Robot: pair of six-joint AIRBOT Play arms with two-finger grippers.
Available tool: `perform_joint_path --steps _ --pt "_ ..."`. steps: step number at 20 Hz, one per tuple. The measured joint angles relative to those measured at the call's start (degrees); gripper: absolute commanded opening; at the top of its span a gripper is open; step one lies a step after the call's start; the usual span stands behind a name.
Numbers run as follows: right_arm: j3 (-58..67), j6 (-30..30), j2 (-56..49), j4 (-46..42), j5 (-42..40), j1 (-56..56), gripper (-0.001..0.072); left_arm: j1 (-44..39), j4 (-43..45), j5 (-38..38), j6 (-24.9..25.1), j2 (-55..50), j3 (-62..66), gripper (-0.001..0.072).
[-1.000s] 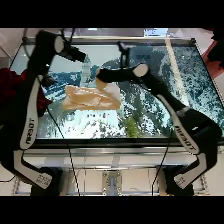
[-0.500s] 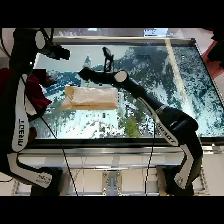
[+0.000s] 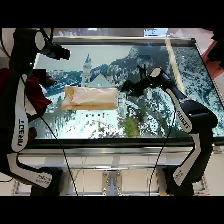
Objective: Fold the shirts.
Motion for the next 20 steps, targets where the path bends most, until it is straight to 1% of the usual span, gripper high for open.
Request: perform_joint_path --steps 2,6,7,9,10,11,12,13,14,18,20 --pt "-1.7 -1.7 -1.2 3.6 0.9 -0.4 0.0667 0.0 -0.2 0.1 0.0 0.0 0.0 0.0011" --pt "-3.1 -6.6 -4.0 13.2 -2.4 1.5 0.0666 0.0 -0.2 0.4 0.1 0.0 0.0 0.0011" --pt "-3.3 -7.6 -4.8 15.4 -3.2 2.5 0.0637 0.0 -0.2 0.4 0.2 0.0 0.0 0.0011" --pt "-3.4 -9.2 -5.9 18.9 -5.7 4.3 0.0635 0.0 -0.2 0.4 0.5 0.0 0.0 0.0011" --pt "-3.4 -9.9 -6.3 20.6 -6.7 5.1 0.0619 0.0 -0.3 0.5 0.7 0.0 0.0 0.0011" --pt "-3.4 -10.5 -6.8 22.4 -7.4 5.9 0.0578 0.0 -0.3 0.5 0.9 0.0 0.0 0.0011" --pt "-3.4 -11.0 -7.1 23.7 -8.5 6.6 0.0458 0.0 -0.3 0.5 0.9 0.0 0.0 0.0011" --pt "-3.4 -11.5 -7.4 24.5 -8.9 7.2 0.0142 0.0 -0.3 0.5 1.0 0.0 0.0 0.0011" --pt "-3.5 -11.8 -7.6 25.9 -8.8 7.5 0.0035 0.0 -0.3 0.4 1.1 0.0 0.0 0.0011" --pt "-2.3 -16.2 -7.0 33.5 -7.0 7.4 0.0031 0.0 -0.2 0.1 1.3 0.0 0.0 0.0011" --pt "-0.6 -17.2 -5.7 34.6 -6.1 6.2 0.0031 0.0 -0.2 0.0 1.3 0.0 0.0 0.0011"
